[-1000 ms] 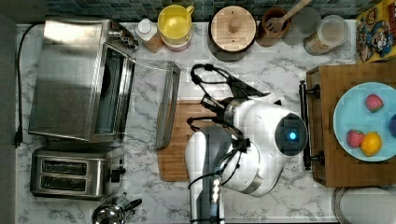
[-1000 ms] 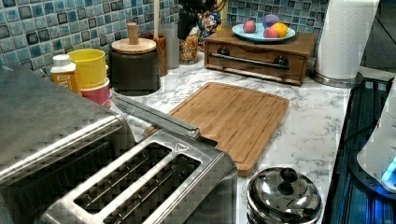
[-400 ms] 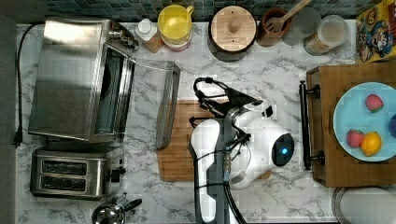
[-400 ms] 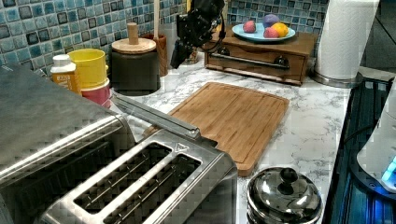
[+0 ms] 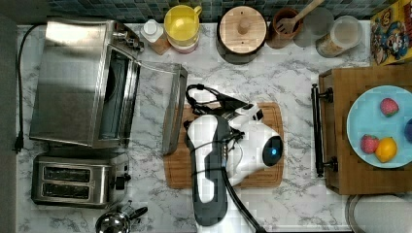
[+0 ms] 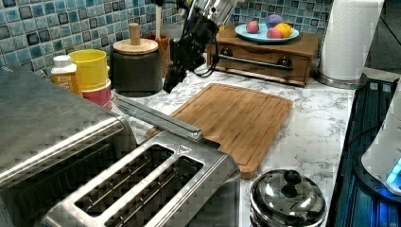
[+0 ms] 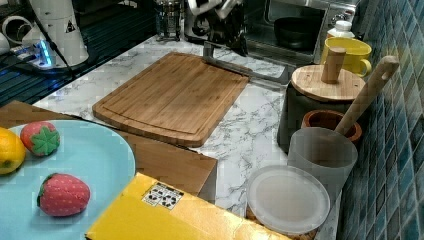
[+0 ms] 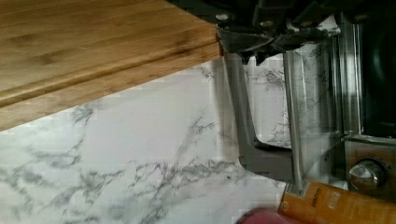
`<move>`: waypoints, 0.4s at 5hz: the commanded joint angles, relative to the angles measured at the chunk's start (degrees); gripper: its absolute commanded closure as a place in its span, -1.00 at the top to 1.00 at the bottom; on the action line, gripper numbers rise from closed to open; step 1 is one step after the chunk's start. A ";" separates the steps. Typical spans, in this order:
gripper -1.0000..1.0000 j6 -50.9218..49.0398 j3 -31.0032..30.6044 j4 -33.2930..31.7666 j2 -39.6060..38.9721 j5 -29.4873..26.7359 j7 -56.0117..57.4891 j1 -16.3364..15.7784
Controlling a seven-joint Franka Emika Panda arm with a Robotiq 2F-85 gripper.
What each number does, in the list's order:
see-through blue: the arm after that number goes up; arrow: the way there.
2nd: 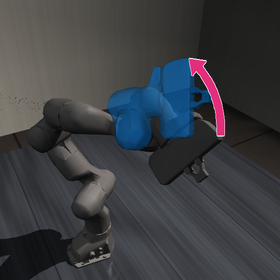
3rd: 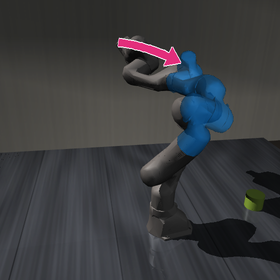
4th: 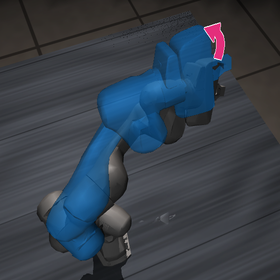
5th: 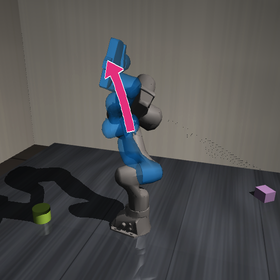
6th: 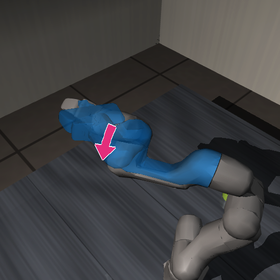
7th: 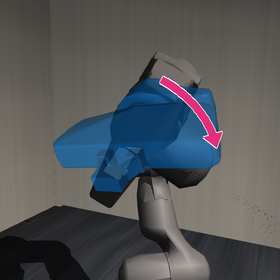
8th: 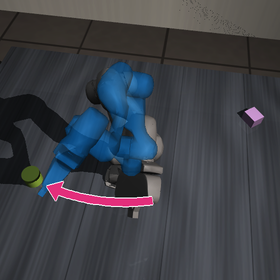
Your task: Close the oven.
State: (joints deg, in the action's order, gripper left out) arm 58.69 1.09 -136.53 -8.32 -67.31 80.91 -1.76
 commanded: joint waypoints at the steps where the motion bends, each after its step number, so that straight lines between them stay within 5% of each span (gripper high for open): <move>1: -1.00 -2.21 -2.71 4.77 -0.44 -10.84 12.07 0.59; 2: -1.00 -1.93 -2.41 3.84 2.20 -16.42 15.95 0.14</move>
State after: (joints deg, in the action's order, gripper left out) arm 56.20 -0.55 -137.20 -13.91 -80.63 94.67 -2.41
